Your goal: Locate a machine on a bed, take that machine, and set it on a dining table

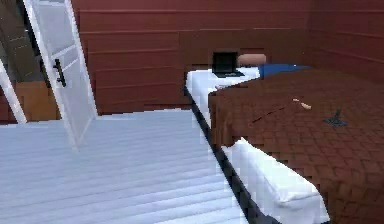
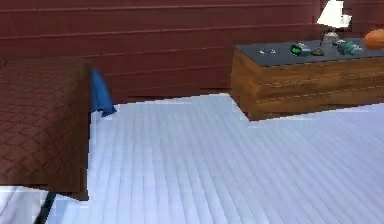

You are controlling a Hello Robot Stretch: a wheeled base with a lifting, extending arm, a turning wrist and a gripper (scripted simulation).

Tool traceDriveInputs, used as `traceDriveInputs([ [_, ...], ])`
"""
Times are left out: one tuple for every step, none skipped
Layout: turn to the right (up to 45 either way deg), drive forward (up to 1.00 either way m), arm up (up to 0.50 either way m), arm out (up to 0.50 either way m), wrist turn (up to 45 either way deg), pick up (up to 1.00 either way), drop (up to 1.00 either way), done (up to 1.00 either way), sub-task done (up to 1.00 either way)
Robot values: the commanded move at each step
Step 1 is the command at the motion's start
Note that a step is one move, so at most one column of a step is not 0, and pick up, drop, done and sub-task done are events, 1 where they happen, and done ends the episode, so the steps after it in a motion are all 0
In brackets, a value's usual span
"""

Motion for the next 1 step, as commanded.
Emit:
traceDriveInputs([
  [-24.0,0.00,0.00,0.00,0.0,0.00,0.00,0.00,0.00],
])
